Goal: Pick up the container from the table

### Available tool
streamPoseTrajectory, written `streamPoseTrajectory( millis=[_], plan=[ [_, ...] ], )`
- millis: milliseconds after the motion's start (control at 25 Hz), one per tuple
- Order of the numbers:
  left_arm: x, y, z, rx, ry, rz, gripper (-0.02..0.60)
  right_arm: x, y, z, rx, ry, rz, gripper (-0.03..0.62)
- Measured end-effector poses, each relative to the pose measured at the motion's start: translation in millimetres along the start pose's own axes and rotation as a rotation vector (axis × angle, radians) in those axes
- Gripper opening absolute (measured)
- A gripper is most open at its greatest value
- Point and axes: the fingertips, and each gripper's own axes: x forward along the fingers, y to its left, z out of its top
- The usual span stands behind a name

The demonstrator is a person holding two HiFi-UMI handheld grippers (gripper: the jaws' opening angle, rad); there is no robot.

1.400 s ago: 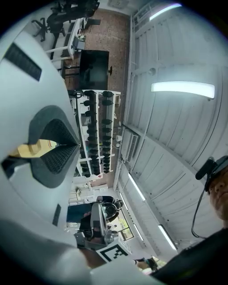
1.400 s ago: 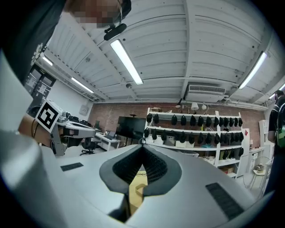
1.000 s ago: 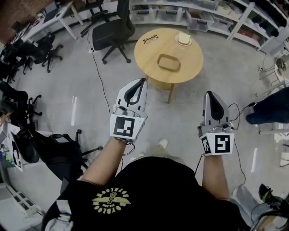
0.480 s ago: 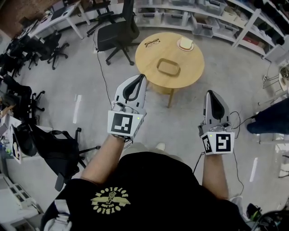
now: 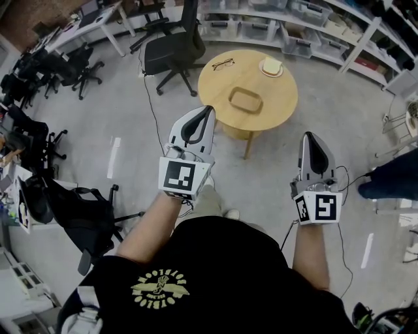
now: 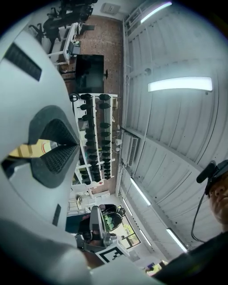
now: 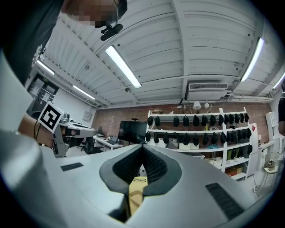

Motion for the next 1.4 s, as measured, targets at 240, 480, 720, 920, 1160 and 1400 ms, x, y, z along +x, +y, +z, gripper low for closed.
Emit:
streamPoseTrajectory(
  millis=[240, 480, 720, 920, 1160, 1400],
  plan=[
    [12, 9, -9, -0.05, 0.011, -0.005, 0.017, 9, -2, -5, -0.006, 0.015, -0.007, 0.015],
    [25, 23, -10, -0.062, -0.015, -0.003, 0.017, 24, -2, -8, -0.006, 0.023, -0.02, 0.015],
    [42, 31, -15, -0.056, -0.009, -0.038, 0.017, 46, -3, -11, -0.006, 0.032, -0.022, 0.015],
    [57, 48, -26, -0.06, 0.008, -0.047, 0.017, 68, -2, -15, -0.008, 0.041, -0.029, 0.015],
    [79, 65, -37, -0.068, 0.021, -0.065, 0.017, 93, -5, -23, -0.003, 0.059, -0.044, 0.015],
    [103, 81, -50, -0.074, 0.029, -0.084, 0.017, 123, -7, -30, -0.002, 0.071, -0.053, 0.015]
  ],
)
